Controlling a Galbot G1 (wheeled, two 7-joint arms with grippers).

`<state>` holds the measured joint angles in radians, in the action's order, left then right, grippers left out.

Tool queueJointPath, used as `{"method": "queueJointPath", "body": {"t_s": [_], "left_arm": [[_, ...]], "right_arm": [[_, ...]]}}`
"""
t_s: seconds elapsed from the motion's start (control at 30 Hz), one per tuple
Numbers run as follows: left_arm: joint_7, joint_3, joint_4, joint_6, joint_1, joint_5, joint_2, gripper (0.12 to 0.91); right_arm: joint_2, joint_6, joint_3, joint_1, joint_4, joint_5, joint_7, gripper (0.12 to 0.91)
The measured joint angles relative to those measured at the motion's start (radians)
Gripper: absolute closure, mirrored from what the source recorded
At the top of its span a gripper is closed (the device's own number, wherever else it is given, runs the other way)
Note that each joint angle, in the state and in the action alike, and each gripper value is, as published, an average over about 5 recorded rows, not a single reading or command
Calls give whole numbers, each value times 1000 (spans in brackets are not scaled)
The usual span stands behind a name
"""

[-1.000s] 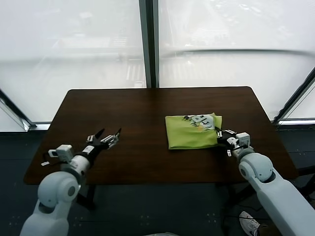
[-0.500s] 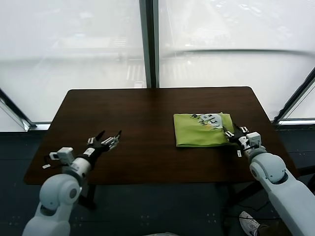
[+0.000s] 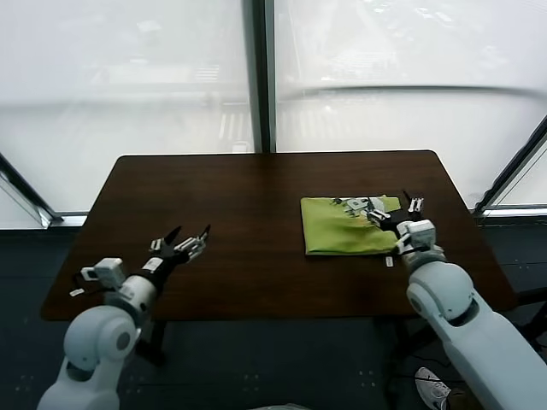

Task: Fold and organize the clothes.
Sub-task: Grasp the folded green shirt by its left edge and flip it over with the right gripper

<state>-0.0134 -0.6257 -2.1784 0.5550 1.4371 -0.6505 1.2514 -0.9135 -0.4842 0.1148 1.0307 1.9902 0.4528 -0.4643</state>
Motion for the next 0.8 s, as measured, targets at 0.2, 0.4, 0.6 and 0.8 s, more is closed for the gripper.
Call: {"method": "queueJointPath", "body": {"t_s": [0.2,0.4,0.6,0.8], "left_arm": [[0,-1,-4,-8,8,25,13,123],[2,-11,-4,-18,17,38,18,123],[4,-17,-1,-24,19,42,18,123],[5,-18,5,-25,16,43,19,123]], "right_arm": [[-103,-29,-197,-115,-78,-17,-126,118],[-194,-68,-334,-206,-189,-76,-187,118],[-236,-111,-406,-243,-251,-104,-204,118],[-238,-188,-435,-240,-242,-70,-255,118]]}}
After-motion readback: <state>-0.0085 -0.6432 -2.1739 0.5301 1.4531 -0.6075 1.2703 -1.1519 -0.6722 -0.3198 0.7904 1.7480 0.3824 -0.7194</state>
